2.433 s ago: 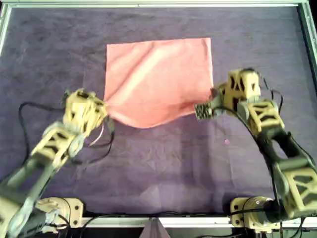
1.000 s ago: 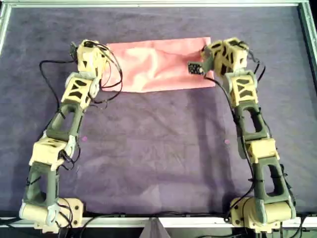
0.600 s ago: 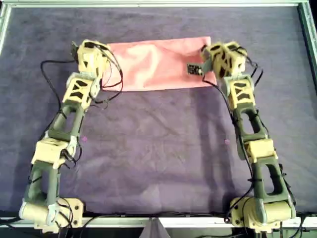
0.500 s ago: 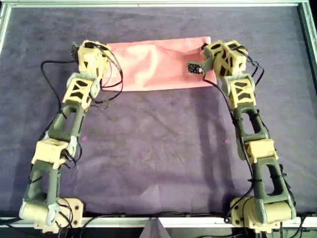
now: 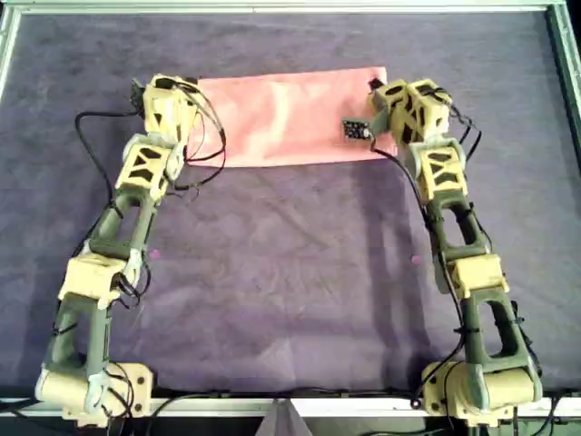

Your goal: Fold a cloth

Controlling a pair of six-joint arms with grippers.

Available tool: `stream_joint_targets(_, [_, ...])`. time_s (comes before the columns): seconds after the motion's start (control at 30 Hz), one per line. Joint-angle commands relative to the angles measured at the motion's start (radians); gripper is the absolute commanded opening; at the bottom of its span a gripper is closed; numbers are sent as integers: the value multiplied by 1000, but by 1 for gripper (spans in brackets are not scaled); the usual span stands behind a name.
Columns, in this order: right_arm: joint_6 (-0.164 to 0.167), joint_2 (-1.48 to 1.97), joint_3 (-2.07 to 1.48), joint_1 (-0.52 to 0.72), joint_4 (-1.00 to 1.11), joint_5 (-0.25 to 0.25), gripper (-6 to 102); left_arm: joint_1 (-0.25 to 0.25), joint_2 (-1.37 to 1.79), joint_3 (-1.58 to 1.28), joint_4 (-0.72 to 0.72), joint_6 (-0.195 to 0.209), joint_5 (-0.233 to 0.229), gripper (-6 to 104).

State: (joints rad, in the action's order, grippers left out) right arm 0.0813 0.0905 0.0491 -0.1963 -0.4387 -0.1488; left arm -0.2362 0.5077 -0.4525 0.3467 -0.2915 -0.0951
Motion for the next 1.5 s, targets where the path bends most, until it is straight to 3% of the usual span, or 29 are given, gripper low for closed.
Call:
stream_joint_targets(0.0, [8, 86, 87, 23, -11, 6, 54, 21, 49, 60, 3, -5, -18, 62])
stream_joint_targets(0.1, [8, 187, 86, 44, -138, 5, 54, 21, 74, 60, 3, -5, -97, 62])
stream_joint_targets(0.23, [8, 336, 86, 77, -397, 5, 55, 8, 158, 31, 38, -5, -272, 62])
stream_joint_targets(0.3, [8, 411, 86, 100, -541, 5, 55, 0, 247, -6, 117, -5, -357, 62])
stream_joint_targets(0.4, [8, 535, 86, 118, -769, 3, 56, -43, 433, -91, 295, -5, -416, 62])
stream_joint_targets(0.57, [8, 739, 86, 110, -1129, -11, 56, -94, 795, -259, 591, 14, -417, 62])
stream_joint_targets(0.7, [-6, 864, 72, 126, -1177, 5, 55, -124, 1065, -411, 719, 37, -417, 62])
stream_joint_targets(0.77, [-6, 917, 69, 141, -1177, 5, 55, -138, 1212, -503, 776, 103, -417, 62])
stream_joint_targets(0.93, [-8, 1069, 51, 146, -1180, 3, 55, -160, 1525, -693, 966, 353, -416, 62])
stream_joint_targets(1.07, [-8, 1282, -94, 140, -1180, 5, 54, -179, 1658, -782, 1063, 431, -416, 62])
stream_joint_targets(1.27, [-6, 1782, -534, 135, -1169, 0, 54, -184, 1916, -848, 1161, 434, -417, 62])
stream_joint_targets(1.47, [9, 2115, -1014, 149, -1163, 5, 54, -184, 2232, -985, 1160, 434, -417, 62])
